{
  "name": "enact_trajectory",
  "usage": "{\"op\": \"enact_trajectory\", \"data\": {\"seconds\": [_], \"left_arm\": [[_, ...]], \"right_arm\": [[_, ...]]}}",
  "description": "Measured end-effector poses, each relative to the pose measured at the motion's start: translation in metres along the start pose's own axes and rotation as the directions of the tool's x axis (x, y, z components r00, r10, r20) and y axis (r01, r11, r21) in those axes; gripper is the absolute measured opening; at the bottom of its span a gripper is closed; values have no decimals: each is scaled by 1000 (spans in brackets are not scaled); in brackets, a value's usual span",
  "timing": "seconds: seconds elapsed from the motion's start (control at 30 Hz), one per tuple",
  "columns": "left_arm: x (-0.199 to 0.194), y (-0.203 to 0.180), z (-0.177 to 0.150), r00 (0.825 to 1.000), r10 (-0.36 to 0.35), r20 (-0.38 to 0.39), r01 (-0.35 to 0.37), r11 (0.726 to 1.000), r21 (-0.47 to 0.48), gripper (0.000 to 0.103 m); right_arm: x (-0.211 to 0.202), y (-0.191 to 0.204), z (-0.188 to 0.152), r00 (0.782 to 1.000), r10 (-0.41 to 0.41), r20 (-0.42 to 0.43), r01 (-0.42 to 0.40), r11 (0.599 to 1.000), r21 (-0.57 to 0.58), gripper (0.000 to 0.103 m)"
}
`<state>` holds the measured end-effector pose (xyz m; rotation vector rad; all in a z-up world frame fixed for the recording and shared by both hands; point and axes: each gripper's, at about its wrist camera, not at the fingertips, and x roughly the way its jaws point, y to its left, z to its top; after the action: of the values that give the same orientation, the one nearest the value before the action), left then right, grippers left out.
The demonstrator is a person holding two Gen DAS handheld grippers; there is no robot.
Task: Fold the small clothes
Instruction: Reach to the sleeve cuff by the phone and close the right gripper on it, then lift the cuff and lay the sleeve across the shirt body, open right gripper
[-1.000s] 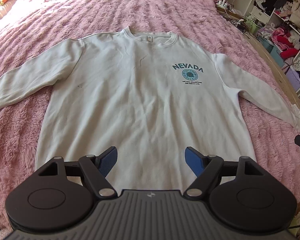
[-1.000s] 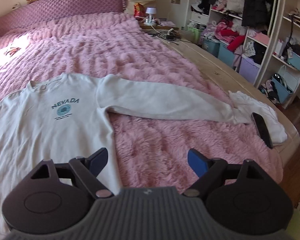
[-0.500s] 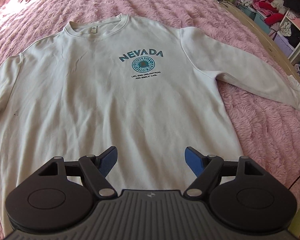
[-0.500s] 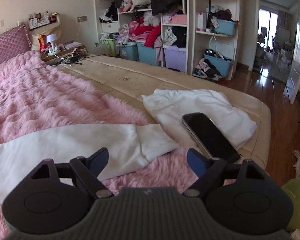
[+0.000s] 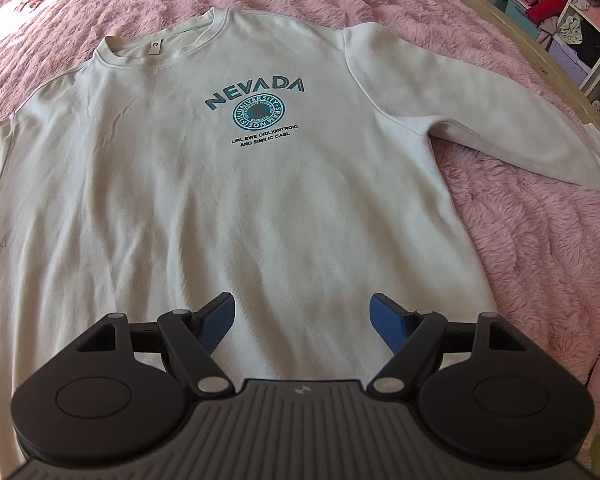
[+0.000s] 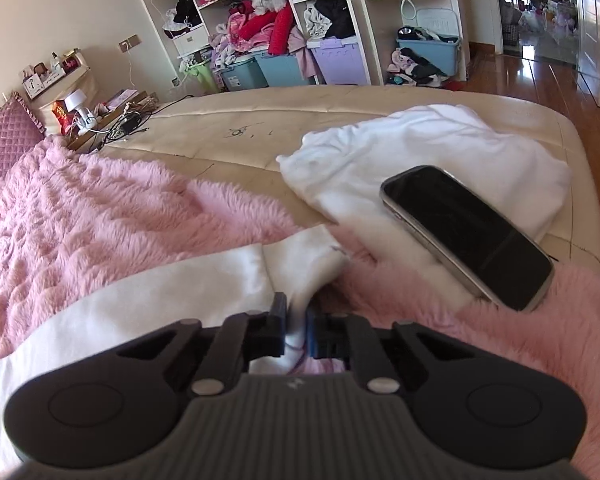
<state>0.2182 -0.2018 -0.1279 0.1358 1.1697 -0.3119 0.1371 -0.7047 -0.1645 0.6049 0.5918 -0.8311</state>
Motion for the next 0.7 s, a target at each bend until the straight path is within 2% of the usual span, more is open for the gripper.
{"op": "enact_trajectory", "data": {"seconds": [0.13, 0.2, 0.3, 0.37, 0.53, 0.7], "left_arm": [[1, 9, 0, 1000, -7, 4, 7, 1000, -27, 90], [-2, 16, 2, 1000, -14, 17, 15, 999, -42, 90], [-8, 27, 7, 999, -12, 45, 15, 998, -63, 90], [-13, 36, 11, 998, -10, 60, 14, 997, -78, 90], [-31, 70, 13, 994, 5, 108, 10, 990, -138, 90], [-43, 115, 1, 992, 24, 121, 3, 976, -219, 90]], "right_arm": [[-22, 21, 9, 997, 47, 66, -45, 998, -39, 2], [-40, 37, 16, 990, 99, 97, -94, 994, -49, 1], [-69, 70, 24, 972, 190, 138, -180, 981, -78, 1], [-92, 98, 27, 951, 269, 152, -255, 961, -103, 1], [-147, 178, 17, 872, 467, 150, -438, 879, -190, 1], [-194, 276, -27, 751, 657, 71, -622, 739, -260, 1]]}}
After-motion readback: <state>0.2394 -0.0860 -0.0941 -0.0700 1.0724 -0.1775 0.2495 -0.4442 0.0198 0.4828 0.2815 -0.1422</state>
